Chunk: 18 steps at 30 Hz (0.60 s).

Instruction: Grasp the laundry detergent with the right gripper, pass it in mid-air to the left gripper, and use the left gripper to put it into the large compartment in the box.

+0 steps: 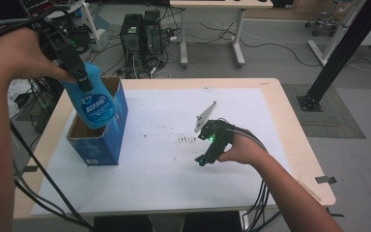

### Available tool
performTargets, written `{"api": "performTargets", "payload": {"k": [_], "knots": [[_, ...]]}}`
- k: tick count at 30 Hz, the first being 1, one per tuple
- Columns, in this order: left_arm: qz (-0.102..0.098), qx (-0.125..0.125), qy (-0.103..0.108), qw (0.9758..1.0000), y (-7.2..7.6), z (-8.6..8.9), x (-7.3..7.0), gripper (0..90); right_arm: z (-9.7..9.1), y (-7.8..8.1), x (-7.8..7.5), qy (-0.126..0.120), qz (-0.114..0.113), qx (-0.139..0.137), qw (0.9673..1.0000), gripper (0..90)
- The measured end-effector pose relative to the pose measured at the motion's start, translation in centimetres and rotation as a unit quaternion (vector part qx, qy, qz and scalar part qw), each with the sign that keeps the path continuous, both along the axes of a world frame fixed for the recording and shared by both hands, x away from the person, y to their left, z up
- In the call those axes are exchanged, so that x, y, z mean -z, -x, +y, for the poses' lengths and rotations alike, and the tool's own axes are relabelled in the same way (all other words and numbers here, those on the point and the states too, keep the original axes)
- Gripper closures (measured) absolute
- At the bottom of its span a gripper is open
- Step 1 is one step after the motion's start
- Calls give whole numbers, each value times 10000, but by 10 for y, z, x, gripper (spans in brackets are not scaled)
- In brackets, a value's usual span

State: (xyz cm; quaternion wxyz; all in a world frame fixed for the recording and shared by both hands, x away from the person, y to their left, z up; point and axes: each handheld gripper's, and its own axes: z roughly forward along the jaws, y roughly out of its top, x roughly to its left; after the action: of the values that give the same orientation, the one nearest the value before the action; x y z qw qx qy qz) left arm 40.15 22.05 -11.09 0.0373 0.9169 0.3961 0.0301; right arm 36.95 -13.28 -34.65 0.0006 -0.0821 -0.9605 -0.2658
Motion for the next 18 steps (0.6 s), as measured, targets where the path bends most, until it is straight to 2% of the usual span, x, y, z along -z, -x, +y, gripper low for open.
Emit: {"api": "performTargets", "payload": {"k": [11,15,18], "knots": [[27,-417,-273,9988,-15,23,18,382,3,-4,5,37,39,19,10000,123],[19,-410,-338,9986,-18,25,25,382,4,-4,5,44,45,26,10000,123],[43,-368,-326,9988,-21,26,36,382,4,-4,5,61,47,23,10000,123]]}}
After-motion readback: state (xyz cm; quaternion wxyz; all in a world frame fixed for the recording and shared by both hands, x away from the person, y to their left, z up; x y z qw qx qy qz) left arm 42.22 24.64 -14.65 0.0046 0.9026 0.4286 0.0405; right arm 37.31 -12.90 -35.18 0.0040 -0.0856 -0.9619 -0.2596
